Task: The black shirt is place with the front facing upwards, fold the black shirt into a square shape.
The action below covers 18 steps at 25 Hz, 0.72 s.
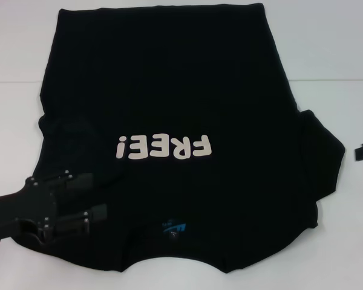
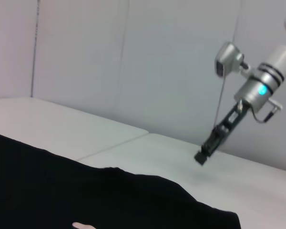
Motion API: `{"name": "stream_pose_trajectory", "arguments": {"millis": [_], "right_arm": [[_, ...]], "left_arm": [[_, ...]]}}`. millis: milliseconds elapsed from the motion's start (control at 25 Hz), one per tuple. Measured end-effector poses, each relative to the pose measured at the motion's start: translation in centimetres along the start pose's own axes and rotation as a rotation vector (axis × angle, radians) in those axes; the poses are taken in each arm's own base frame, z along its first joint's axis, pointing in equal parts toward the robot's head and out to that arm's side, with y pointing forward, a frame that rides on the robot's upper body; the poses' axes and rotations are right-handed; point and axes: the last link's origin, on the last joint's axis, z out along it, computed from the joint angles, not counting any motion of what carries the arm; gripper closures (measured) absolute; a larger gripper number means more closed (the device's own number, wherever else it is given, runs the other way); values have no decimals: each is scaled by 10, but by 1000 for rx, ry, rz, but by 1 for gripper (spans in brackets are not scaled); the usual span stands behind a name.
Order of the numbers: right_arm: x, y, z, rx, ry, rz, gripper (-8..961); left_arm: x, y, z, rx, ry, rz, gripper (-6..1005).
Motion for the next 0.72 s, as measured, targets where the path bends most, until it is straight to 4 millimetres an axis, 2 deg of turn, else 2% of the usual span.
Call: {"name": "stream_pose_trajectory", "arguments": {"millis": [240,440,720], "right_arm": [[-1,3,29,-16,15,30,151],[-6,9,40,-24,-14,37,151],[-3,17,53,-59,-2,49,150]], "left_arm": [[0,0,-1,3,3,0,255],[-1,-1,1,11,0,5,255],[-1,0,3,5,-5,8,256]]}}
